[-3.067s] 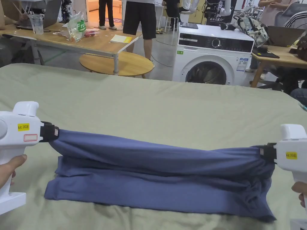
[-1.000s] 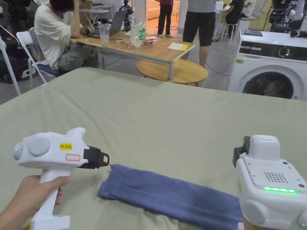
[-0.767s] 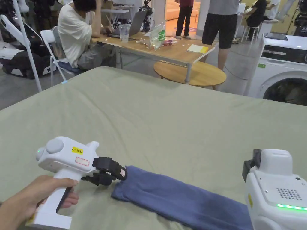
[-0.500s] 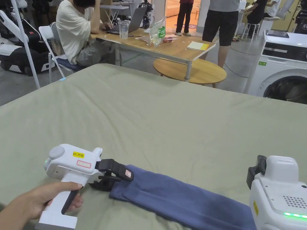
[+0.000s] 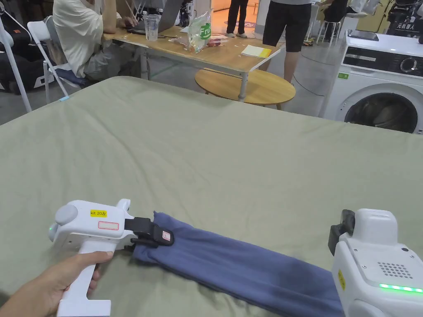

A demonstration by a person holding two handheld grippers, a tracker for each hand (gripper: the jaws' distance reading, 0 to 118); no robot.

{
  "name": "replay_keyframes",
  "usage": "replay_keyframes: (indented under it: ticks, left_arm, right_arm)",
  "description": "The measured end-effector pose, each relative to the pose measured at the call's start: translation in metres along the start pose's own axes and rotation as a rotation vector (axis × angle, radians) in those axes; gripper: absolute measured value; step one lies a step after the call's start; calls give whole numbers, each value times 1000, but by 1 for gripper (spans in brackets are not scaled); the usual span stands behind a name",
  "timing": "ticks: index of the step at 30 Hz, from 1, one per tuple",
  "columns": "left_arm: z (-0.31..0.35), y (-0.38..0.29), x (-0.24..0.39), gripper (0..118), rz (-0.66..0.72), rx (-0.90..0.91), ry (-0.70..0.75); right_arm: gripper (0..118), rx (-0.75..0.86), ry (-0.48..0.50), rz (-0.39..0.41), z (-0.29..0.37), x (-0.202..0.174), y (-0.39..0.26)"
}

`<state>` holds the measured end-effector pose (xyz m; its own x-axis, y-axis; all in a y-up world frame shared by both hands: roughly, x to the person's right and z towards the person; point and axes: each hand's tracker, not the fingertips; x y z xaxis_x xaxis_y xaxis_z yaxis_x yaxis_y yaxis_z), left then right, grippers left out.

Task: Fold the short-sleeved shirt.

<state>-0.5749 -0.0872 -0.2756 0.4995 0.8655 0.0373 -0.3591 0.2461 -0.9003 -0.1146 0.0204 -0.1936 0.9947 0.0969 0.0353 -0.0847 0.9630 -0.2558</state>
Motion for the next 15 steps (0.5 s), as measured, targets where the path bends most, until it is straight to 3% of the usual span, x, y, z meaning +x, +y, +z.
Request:
replay_keyframes:
  ticks: [8, 15]
  left_arm:
    - [61, 12, 32, 2, -61, 90, 27]
    - [105, 14, 49, 2, -59, 156, 153]
  right_arm:
    - [0, 27, 13, 13, 1, 3, 14]
    - [0, 34, 27, 8, -3, 3, 17]
